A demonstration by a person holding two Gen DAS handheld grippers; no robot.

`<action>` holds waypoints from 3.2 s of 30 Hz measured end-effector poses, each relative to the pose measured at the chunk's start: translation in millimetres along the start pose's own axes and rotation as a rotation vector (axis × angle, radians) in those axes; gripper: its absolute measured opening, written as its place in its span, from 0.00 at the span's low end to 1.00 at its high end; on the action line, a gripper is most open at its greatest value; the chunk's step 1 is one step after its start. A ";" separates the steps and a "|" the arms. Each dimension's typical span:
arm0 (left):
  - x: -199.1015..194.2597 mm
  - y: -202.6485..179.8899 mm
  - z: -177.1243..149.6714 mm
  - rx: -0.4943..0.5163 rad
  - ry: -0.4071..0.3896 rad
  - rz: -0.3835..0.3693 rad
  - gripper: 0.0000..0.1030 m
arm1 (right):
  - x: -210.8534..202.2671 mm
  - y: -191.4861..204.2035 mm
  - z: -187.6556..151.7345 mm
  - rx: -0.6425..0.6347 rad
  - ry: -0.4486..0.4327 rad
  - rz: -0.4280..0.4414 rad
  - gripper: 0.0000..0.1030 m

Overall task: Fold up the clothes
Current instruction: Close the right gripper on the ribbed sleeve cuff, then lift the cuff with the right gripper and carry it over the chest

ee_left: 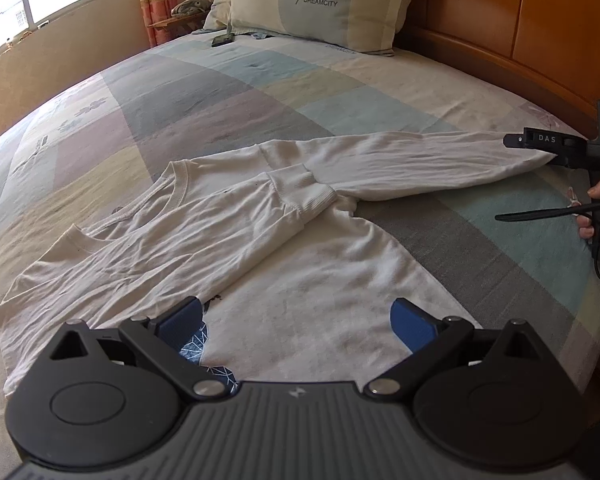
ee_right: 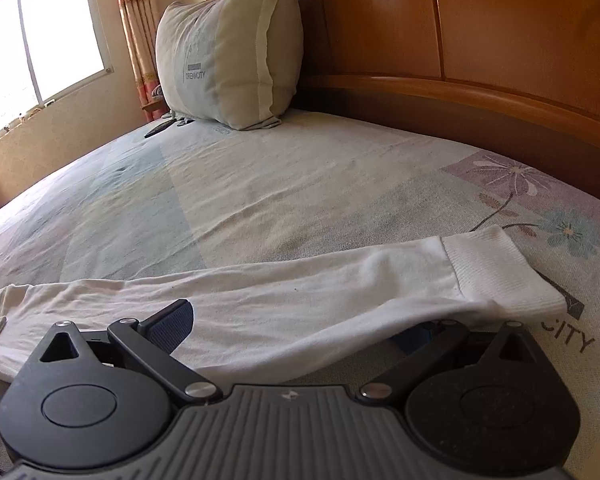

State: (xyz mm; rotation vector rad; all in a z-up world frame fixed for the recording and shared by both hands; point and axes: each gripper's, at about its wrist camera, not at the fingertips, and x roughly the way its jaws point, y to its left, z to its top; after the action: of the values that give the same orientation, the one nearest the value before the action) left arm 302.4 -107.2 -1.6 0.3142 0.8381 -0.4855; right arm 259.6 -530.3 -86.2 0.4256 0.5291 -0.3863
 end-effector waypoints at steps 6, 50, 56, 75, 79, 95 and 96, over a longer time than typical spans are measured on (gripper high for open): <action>-0.3 1.7 -1.5 -0.010 0.006 0.009 0.97 | 10.9 8.5 3.5 0.072 -0.030 0.014 1.00; -43.3 75.2 -71.8 -0.162 -0.061 0.019 0.97 | -43.7 141.1 41.2 -0.062 -0.202 0.278 1.00; -52.6 93.3 -87.6 -0.117 -0.030 0.001 0.97 | -45.0 185.6 39.8 -0.110 -0.181 0.296 1.00; -72.9 142.2 -126.2 -0.130 0.009 0.000 0.97 | -34.0 322.9 22.8 -0.238 -0.126 0.410 1.00; -78.7 149.3 -137.4 -0.160 0.022 0.011 0.97 | -30.4 348.9 15.9 -0.251 -0.112 0.447 1.00; -84.0 155.0 -155.7 -0.200 0.051 0.006 0.97 | -33.9 434.5 -16.5 -0.295 -0.046 0.619 1.00; -83.8 154.7 -156.1 -0.199 0.053 0.004 0.97 | -34.6 437.4 -18.6 -0.297 -0.042 0.627 1.00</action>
State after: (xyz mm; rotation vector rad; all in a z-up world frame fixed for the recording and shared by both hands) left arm 237.7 117.8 -24.0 0.1453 0.9292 -0.3880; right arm 423.7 -144.2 43.8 0.2751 0.3790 0.2839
